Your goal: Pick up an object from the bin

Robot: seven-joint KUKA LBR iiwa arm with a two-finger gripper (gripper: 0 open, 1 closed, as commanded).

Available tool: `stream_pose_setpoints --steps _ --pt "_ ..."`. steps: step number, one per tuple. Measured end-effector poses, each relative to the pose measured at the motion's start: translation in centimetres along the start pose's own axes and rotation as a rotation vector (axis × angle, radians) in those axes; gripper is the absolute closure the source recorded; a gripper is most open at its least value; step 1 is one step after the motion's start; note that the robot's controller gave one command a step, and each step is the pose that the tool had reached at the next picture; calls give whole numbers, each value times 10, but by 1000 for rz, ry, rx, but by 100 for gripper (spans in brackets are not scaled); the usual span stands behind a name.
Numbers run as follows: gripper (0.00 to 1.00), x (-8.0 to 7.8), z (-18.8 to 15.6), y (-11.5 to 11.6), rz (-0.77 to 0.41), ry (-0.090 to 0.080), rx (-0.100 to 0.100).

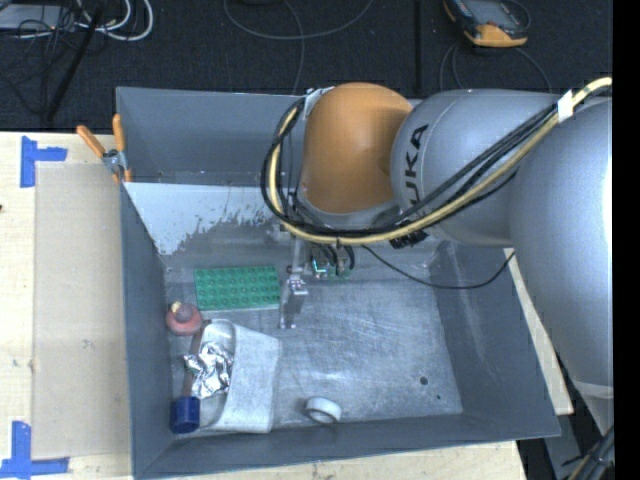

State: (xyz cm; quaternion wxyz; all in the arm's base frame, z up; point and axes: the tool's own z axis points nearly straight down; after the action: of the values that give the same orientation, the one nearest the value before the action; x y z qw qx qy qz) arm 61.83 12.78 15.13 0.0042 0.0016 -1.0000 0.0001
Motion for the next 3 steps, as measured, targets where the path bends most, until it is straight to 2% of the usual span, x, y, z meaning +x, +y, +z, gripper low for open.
stream_pose_setpoints --steps 1,2,3 --pt "0 -2 69 -1 4 -12 -1" --pt "100 -2 70 -1 5 -12 -1" --pt "100 8 -110 10 -19 -18 -2"
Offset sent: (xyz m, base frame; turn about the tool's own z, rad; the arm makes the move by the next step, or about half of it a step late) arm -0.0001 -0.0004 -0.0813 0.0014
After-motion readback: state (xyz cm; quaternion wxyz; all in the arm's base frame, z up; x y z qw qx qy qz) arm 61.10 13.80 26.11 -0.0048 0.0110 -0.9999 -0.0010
